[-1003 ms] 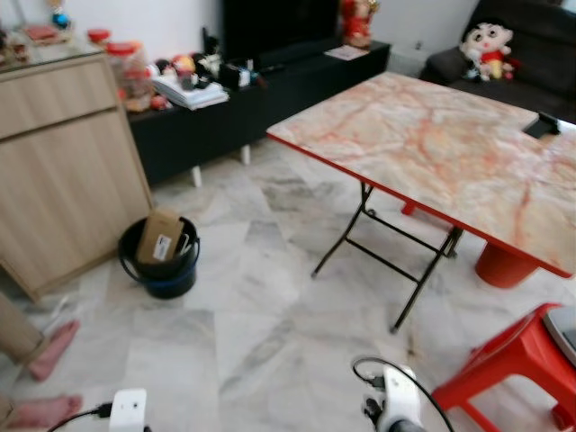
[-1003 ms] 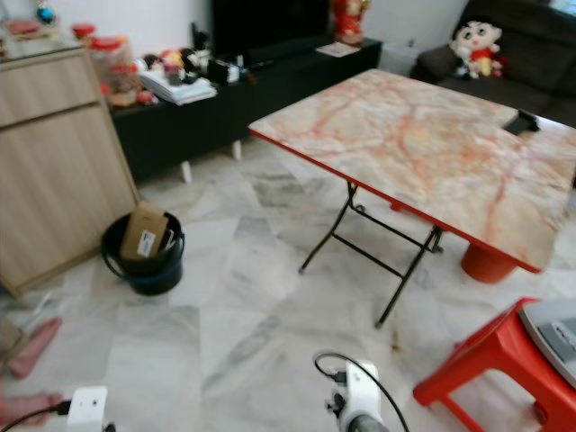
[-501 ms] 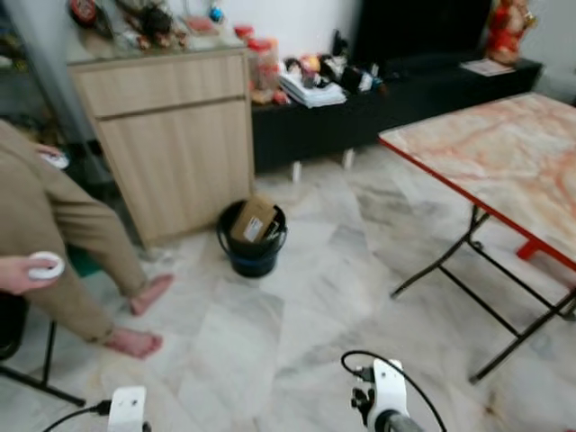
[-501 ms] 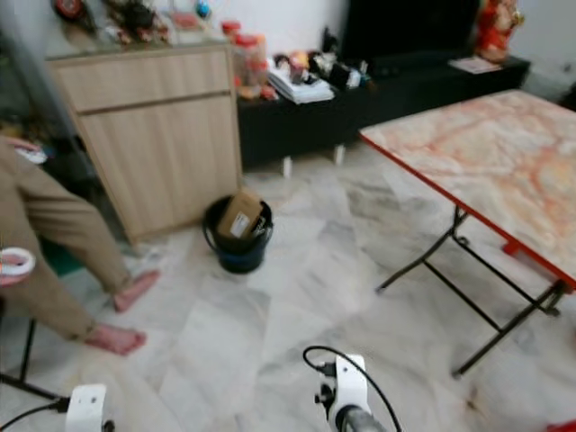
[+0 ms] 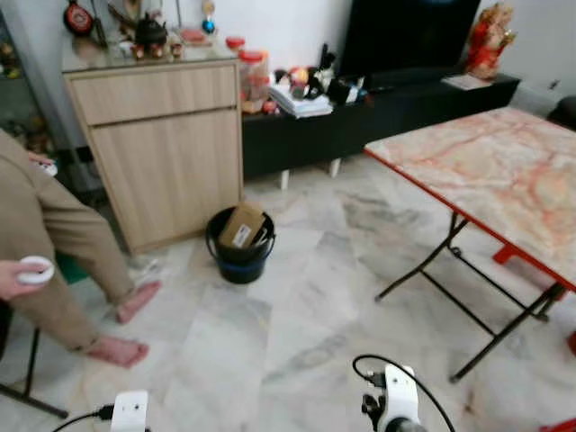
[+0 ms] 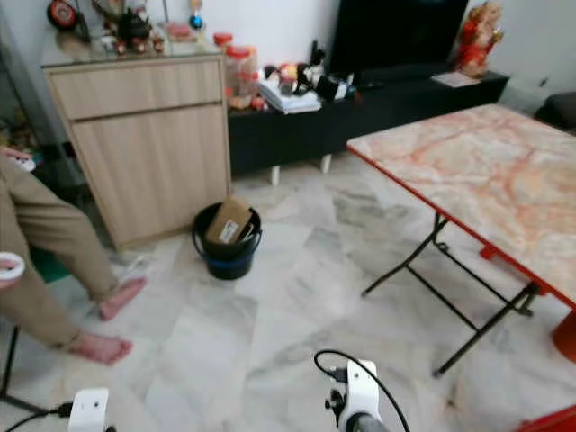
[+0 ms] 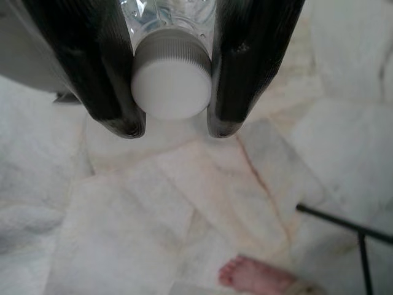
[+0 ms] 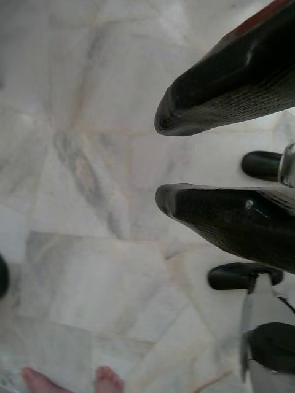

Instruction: Picking trash to rubbish bin

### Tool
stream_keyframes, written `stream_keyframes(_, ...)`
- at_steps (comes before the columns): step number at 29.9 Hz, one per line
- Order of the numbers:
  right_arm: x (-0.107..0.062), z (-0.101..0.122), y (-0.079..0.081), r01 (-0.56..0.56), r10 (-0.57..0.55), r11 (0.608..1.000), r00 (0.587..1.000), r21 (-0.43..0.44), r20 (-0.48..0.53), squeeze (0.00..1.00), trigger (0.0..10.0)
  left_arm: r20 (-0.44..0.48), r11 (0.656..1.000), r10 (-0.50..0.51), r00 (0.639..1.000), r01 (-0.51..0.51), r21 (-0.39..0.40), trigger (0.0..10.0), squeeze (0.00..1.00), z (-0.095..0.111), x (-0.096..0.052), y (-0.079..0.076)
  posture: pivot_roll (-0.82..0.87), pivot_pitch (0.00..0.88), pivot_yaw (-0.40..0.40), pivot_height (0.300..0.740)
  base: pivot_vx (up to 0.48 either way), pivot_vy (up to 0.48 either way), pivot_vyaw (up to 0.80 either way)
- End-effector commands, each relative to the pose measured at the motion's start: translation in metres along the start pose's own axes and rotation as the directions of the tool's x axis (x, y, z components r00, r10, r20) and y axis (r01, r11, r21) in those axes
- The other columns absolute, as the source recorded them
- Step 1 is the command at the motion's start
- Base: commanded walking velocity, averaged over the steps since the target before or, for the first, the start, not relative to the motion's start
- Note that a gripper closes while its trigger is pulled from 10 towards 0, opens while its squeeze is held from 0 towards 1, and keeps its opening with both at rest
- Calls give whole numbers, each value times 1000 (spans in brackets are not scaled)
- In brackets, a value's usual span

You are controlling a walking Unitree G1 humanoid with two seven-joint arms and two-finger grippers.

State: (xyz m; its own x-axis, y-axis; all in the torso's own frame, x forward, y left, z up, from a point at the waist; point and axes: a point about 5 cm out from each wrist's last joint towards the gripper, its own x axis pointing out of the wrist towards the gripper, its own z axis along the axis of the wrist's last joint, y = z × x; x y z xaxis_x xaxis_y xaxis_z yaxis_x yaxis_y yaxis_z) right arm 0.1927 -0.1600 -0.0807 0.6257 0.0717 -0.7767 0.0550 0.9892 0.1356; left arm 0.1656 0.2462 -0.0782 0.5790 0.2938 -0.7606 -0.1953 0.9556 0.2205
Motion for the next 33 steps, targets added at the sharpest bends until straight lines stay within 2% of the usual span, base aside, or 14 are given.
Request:
stream_keyframes(1,1,7,-3,10,-10,1000,1000,4,26,0,10000,1,1000,0,1000,0,3,10000,0,2,0,-3,-14,0,-62,740,480,0,0)
stream_keyframes(33,1,7,-4,15,-15,1000,1000,1,25,0,10000,5,1000,-1,1000,1,8,10000,0,2,0,-4,-7,0,-64,740,480,0,0)
